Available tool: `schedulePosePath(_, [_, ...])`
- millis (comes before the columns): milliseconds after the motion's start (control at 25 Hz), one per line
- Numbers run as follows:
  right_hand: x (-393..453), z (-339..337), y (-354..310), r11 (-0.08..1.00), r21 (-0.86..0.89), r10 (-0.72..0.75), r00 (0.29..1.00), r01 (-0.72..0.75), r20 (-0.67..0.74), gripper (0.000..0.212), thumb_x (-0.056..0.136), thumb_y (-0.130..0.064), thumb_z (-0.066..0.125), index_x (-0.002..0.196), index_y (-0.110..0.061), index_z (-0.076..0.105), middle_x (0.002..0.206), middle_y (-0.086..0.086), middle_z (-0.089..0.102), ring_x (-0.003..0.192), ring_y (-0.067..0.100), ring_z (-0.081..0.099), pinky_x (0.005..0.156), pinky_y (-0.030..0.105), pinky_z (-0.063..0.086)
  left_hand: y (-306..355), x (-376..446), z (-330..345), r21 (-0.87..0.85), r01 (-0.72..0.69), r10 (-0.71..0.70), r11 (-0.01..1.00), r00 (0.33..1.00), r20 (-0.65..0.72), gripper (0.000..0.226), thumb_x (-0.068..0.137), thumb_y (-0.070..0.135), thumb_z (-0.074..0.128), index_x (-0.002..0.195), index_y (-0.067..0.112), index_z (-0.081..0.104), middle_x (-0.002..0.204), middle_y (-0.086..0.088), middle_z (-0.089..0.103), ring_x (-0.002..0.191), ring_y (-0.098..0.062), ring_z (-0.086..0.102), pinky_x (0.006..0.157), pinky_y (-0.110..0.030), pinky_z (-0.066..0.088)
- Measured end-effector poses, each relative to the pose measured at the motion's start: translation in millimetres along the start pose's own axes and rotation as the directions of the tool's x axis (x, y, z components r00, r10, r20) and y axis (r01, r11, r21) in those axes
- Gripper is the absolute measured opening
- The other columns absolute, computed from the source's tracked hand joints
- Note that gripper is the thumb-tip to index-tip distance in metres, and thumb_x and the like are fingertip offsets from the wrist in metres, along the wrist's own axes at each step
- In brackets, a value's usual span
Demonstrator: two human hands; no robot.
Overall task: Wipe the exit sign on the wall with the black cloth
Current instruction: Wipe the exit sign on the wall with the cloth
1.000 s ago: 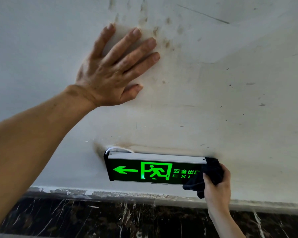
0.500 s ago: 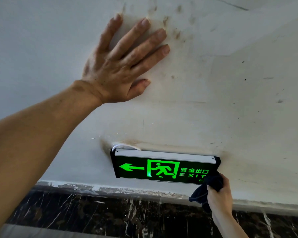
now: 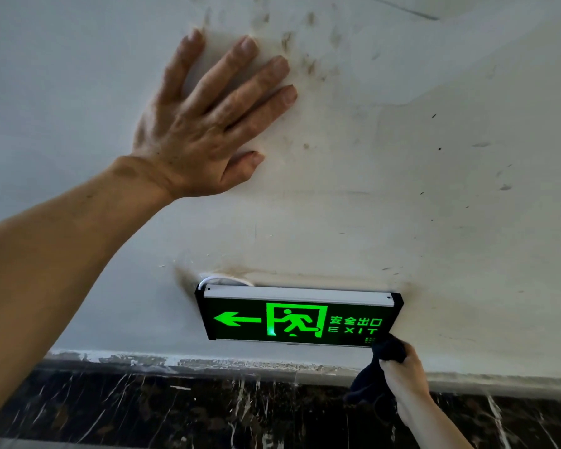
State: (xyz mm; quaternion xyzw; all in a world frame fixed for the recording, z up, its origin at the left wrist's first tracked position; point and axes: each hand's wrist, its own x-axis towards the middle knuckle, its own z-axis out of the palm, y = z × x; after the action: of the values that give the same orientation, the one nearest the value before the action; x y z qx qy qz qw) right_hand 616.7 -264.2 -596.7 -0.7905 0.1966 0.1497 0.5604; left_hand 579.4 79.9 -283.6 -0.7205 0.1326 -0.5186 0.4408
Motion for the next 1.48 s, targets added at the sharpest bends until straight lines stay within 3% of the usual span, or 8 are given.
schedulePosePath(80, [3.2, -3.2, 8.8, 0.966, 0.159, 0.203, 0.979, -0.205, 0.029, 0.042, 0.088, 0.001, 0.057, 0.127, -0.013, 0.050, 0.107, 0.017, 0.059, 0.101, 0.041, 0.057, 0.088, 0.056, 0.050, 0.2, -1.0, -0.6, 0.010, 0.002, -0.002, 1.000, 1.000, -0.005, 0.073, 0.097, 0.050, 0.043, 0.159, 0.014, 0.030, 0.158, -0.009, 0.030, 0.142, -0.036, 0.034, 0.110, -0.062, 0.025])
schedulePosePath(200, [-2.8, -3.4, 20.3, 0.753, 0.482, 0.419, 0.891, -0.448, 0.173, 0.054, 0.088, 0.000, 0.061, 0.135, -0.023, 0.045, 0.131, 0.016, 0.050, 0.123, 0.045, 0.046, 0.095, 0.065, 0.041, 0.1, -2.7, 0.0, 0.014, 0.002, -0.002, 1.000, 1.000, -0.009, 0.073, 0.097, 0.051, 0.043, 0.159, 0.014, 0.030, 0.158, -0.009, 0.031, 0.142, -0.036, 0.034, 0.110, -0.062, 0.027])
schedulePosePath(360, [-7.4, 10.2, 19.1, 0.574, 0.661, 0.391, 0.871, -0.483, 0.298, 0.048, 0.091, -0.007, 0.058, 0.137, -0.021, 0.049, 0.136, 0.012, 0.053, 0.123, 0.036, 0.049, 0.089, 0.056, 0.043, -0.3, -2.4, 0.0, 0.010, -0.003, 0.003, 1.000, 1.000, -0.010, 0.072, 0.097, 0.050, 0.043, 0.158, 0.014, 0.032, 0.157, -0.010, 0.031, 0.141, -0.037, 0.034, 0.110, -0.062, 0.026])
schedulePosePath(520, [-11.6, 25.8, 3.7, 0.492, 0.707, 0.361, 0.858, -0.508, 0.365, 0.045, 0.094, -0.004, 0.051, 0.138, -0.015, 0.047, 0.142, 0.015, 0.050, 0.129, 0.033, 0.046, 0.100, 0.050, 0.037, 1.0, -2.4, -0.1, 0.012, 0.003, -0.003, 1.000, 1.000, 0.001, 0.072, 0.097, 0.050, 0.042, 0.159, 0.015, 0.031, 0.158, -0.009, 0.031, 0.141, -0.037, 0.035, 0.108, -0.064, 0.029])
schedulePosePath(840, [-41.6, 64.1, -10.7, 0.465, 0.669, 0.354, 0.814, -0.580, 0.460, 0.042, 0.093, 0.003, 0.045, 0.133, -0.007, 0.047, 0.137, 0.022, 0.051, 0.126, 0.039, 0.047, 0.091, 0.054, 0.038, 0.9, -3.8, 2.6, 0.014, 0.019, -0.019, 1.000, 1.000, -0.010, 0.070, 0.098, 0.049, 0.038, 0.159, 0.016, 0.031, 0.158, -0.007, 0.032, 0.143, -0.036, 0.034, 0.115, -0.060, 0.022])
schedulePosePath(1080, [-64.3, 105.5, -7.8, 0.534, 0.535, 0.359, 0.749, -0.654, 0.557, 0.038, 0.089, 0.007, 0.048, 0.125, -0.003, 0.052, 0.130, 0.029, 0.054, 0.113, 0.045, 0.053, 0.071, 0.055, 0.044, 0.1, -4.4, 2.5, 0.004, 0.018, -0.018, 1.000, 1.000, 0.013, 0.068, 0.099, 0.049, 0.035, 0.159, 0.017, 0.031, 0.158, -0.007, 0.031, 0.143, -0.036, 0.034, 0.115, -0.061, 0.020])
schedulePosePath(1280, [-71.1, 120.1, -5.4, 0.610, 0.448, 0.357, 0.731, -0.654, 0.582, 0.042, 0.091, 0.006, 0.048, 0.132, 0.002, 0.049, 0.133, 0.030, 0.052, 0.120, 0.046, 0.051, 0.084, 0.054, 0.043, 0.2, -1.1, 1.8, -0.036, 0.013, -0.013, 0.999, 1.000, 0.007, 0.065, 0.099, 0.048, 0.037, 0.156, 0.016, 0.035, 0.156, -0.009, 0.033, 0.141, -0.037, 0.035, 0.114, -0.062, 0.023])
schedulePosePath(1480, [-81.7, 135.6, -13.3, 0.557, 0.472, 0.365, 0.712, -0.683, 0.600, 0.040, 0.089, 0.010, 0.045, 0.128, 0.003, 0.049, 0.125, 0.032, 0.054, 0.118, 0.048, 0.051, 0.091, 0.061, 0.043, 1.5, -1.4, -1.4, -0.037, 0.013, -0.013, 0.999, 1.000, 0.014, 0.064, 0.099, 0.048, 0.038, 0.155, 0.015, 0.037, 0.155, -0.009, 0.033, 0.140, -0.038, 0.036, 0.111, -0.064, 0.026])
